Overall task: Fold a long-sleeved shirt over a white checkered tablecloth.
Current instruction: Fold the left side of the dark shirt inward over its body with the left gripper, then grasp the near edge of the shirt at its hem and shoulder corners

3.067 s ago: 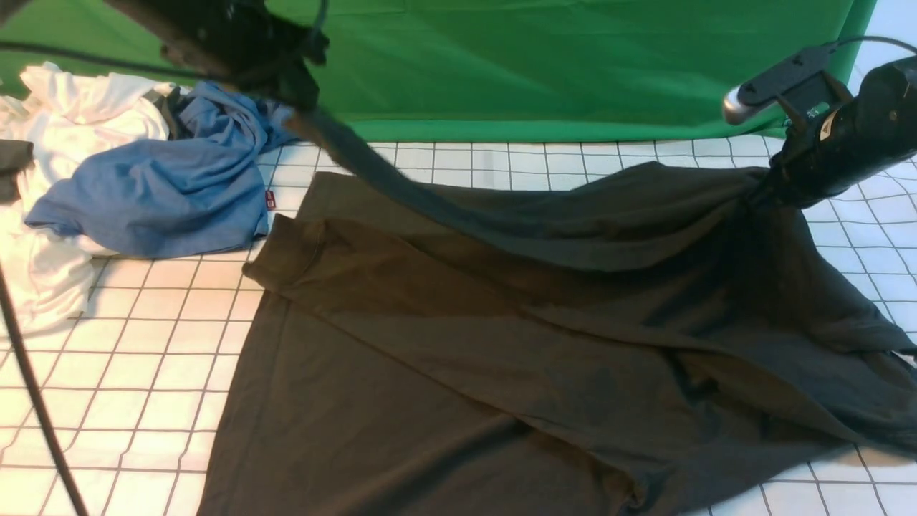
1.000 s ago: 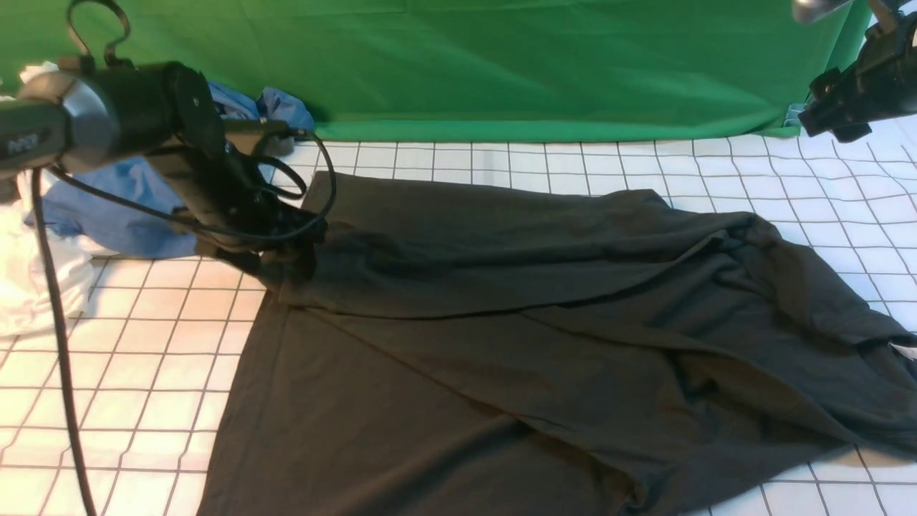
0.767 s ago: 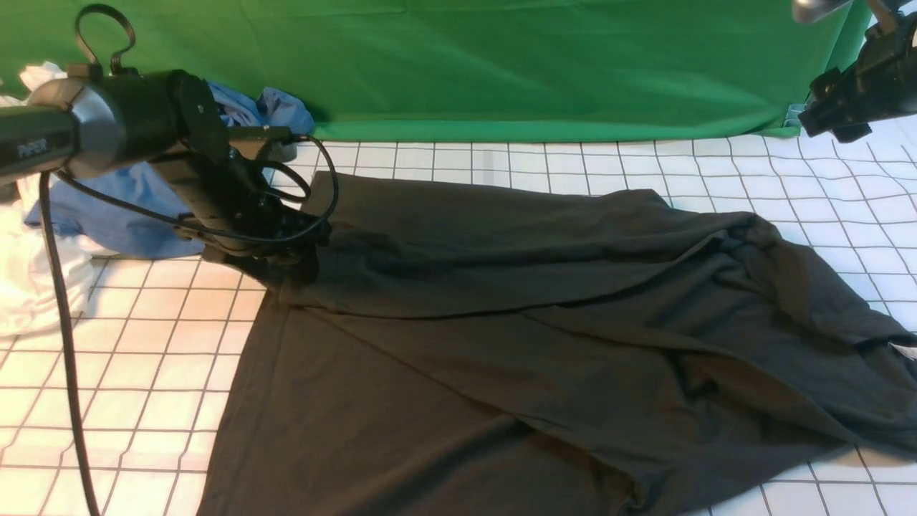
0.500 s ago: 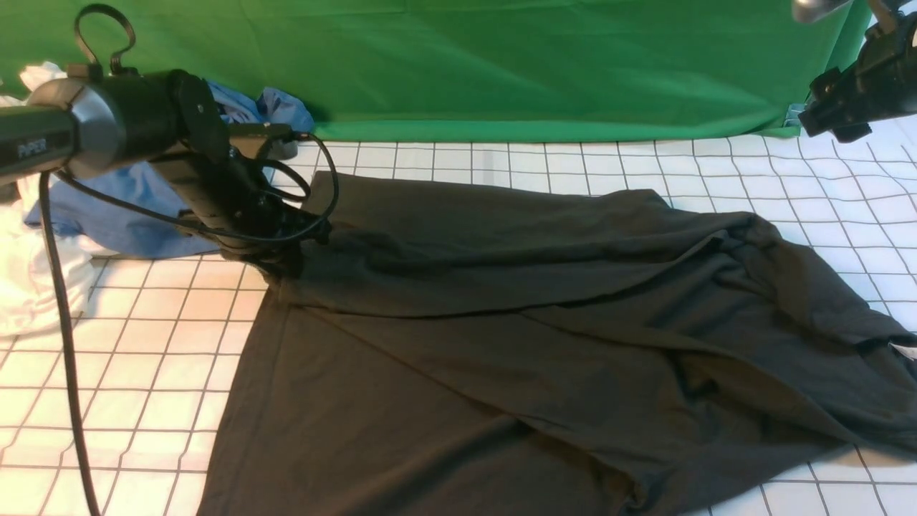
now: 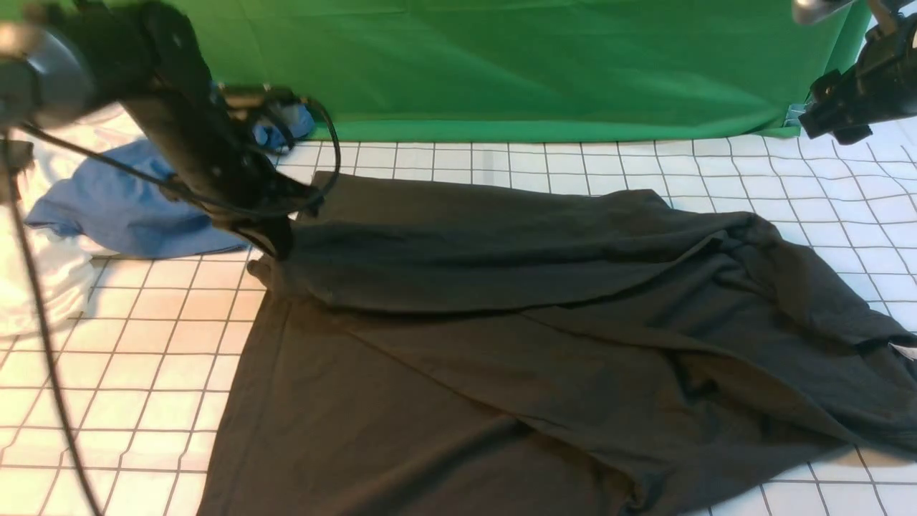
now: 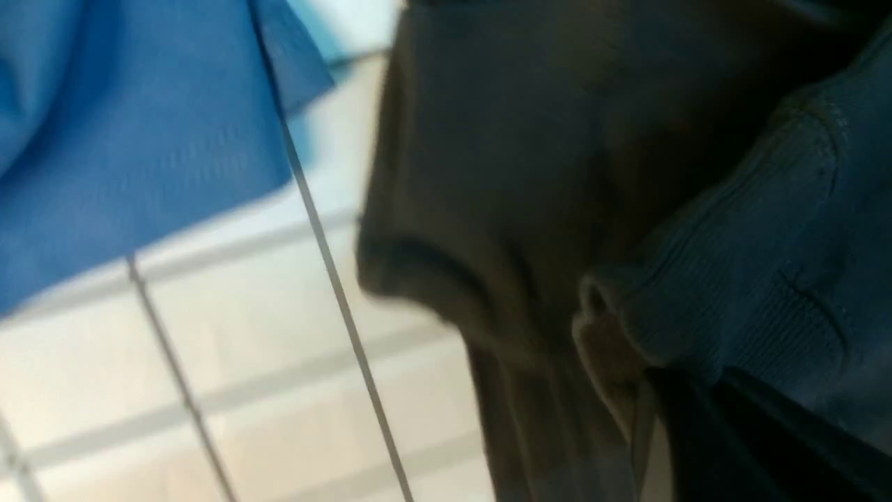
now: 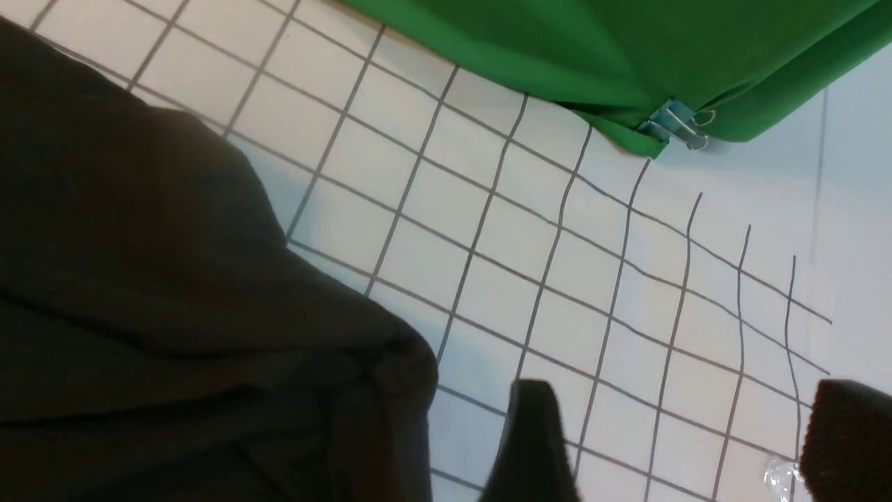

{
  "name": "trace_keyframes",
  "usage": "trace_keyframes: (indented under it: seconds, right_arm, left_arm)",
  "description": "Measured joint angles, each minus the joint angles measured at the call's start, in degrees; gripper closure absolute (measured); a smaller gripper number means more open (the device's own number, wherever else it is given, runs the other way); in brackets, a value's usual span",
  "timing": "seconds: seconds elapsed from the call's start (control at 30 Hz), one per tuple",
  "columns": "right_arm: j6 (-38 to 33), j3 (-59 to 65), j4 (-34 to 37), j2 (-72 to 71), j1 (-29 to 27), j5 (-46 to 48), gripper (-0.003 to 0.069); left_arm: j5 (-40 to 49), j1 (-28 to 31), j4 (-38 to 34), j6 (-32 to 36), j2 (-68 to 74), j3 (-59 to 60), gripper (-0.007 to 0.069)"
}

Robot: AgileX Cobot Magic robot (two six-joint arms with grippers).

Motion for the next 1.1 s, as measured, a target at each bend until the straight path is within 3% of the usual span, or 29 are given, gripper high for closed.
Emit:
trace_keyframes:
  seconds: [0.17, 0.47, 0.5, 0.67, 0.7, 0.77, 0.87, 0.97, 1.1]
  right_arm:
    - [0.0, 0.0, 0.0, 0.0, 0.0, 0.3, 0.0142]
    - [-1.5, 0.0, 0.0, -0.1, 0.0, 2.4, 0.0141]
    - [-2.2, 0.0, 0.0, -0.2, 0.0, 3.0, 0.0141]
    - [-6.0, 0.0, 0.0, -3.8, 0.1, 6.8, 0.0141]
    - [-6.2, 0.0, 0.0, -4.0, 0.1, 7.0, 0.0141]
    - [-7.0, 0.0, 0.0, -6.8, 0.7, 10.2, 0.0141]
    - [-7.5, 0.0, -0.1, -10.0, 2.5, 14.7, 0.0141]
    - [-7.5, 0.0, -0.1, -11.9, 4.6, 17.9, 0.0141]
    - [-7.5, 0.0, 0.0, -16.1, 8.8, 22.0, 0.0141]
  left_arm:
    - [-0.3, 0.0, 0.8, -0.2, -4.9, 4.8, 0.0656]
    - [-10.3, 0.0, 5.3, -2.5, -3.9, 13.8, 0.0631]
    - [-10.9, 0.0, 5.5, -2.4, -3.8, 13.9, 0.0611]
    - [-7.5, 0.0, 6.1, -0.9, -5.1, 10.9, 0.0372]
    - [-7.2, 0.0, 6.1, -0.9, -5.4, 10.4, 0.0361]
    - [-2.0, -0.6, 6.5, -0.8, -8.5, 7.9, 0.0235]
    - [2.2, -3.7, 7.8, -1.0, -12.9, 7.8, 0.0180]
    - [3.1, -8.4, 7.8, -1.0, -16.1, 10.2, 0.0186]
    - [4.6, -20.3, 7.7, -1.0, -20.2, 19.4, 0.0219]
